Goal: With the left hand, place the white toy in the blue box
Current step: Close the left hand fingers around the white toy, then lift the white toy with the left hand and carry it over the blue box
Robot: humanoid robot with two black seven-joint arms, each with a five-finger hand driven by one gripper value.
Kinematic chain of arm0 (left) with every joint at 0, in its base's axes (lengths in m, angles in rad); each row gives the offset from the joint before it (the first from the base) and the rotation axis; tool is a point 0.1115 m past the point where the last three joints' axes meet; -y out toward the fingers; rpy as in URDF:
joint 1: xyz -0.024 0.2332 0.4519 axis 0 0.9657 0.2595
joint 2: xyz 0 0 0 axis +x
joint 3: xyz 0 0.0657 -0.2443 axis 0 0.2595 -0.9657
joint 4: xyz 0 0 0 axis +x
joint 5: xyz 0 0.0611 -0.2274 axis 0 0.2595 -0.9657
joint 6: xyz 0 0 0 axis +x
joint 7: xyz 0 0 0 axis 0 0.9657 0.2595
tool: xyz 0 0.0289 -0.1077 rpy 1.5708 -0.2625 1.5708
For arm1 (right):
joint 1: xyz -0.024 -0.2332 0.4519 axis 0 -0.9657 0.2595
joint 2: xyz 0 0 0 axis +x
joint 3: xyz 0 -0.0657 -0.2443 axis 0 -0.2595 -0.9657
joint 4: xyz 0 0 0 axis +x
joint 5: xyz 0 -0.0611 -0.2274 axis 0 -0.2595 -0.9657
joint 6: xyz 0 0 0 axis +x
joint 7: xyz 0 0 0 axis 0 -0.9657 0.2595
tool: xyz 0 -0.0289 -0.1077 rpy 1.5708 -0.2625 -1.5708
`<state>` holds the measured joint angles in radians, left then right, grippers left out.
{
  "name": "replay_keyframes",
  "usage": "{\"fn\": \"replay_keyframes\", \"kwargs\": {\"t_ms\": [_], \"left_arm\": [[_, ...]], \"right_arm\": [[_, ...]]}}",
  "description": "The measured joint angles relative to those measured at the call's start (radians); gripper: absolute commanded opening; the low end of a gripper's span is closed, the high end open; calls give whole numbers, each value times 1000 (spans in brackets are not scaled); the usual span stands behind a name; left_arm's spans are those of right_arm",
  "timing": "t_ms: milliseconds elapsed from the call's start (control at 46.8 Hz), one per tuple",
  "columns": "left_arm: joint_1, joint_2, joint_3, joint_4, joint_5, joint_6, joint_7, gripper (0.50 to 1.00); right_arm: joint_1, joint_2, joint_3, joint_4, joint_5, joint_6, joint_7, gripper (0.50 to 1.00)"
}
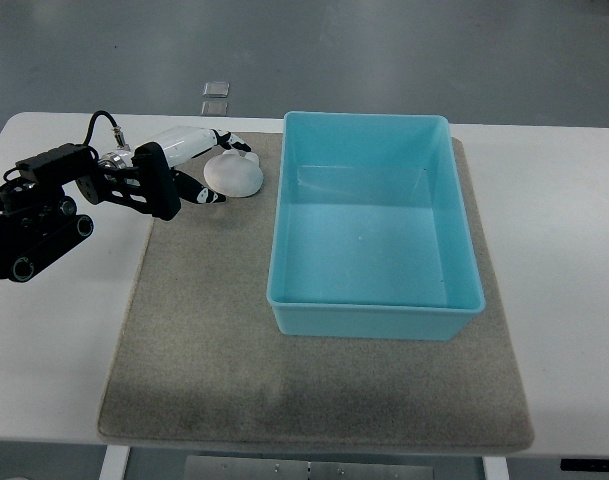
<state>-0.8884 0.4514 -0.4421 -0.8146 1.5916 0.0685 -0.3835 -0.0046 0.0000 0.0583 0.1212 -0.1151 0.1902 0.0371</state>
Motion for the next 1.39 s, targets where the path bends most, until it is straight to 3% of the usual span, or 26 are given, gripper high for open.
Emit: {"fn": "replay_keyframes", "kwargs": {"t_ms": [363, 492, 577, 620, 876, 1112, 1390], "left_arm": [[-3, -40, 29, 61, 54, 50, 0, 765], [-3, -47, 42, 61, 55, 53, 0, 675], [-3, -51, 43, 63, 56, 53, 2, 579], [-3, -54, 43, 66, 55, 53, 3, 500], [-14, -51, 44, 68, 53, 63, 3, 500], [-45, -4, 13, 51, 34, 161, 3, 500], [-63, 30, -113, -189, 31, 176, 1, 500]], "right_arm": [[0, 0, 0, 0, 0, 0, 0, 936], [0, 0, 0, 0, 0, 0, 0, 936], [0, 0, 0, 0, 0, 0, 0, 936], [0, 0, 0, 0, 0, 0, 0, 936], [0, 0, 0, 0, 0, 0, 0, 936], [0, 0, 0, 0, 0, 0, 0, 936], [0, 0, 0, 0, 0, 0, 0, 936]]}}
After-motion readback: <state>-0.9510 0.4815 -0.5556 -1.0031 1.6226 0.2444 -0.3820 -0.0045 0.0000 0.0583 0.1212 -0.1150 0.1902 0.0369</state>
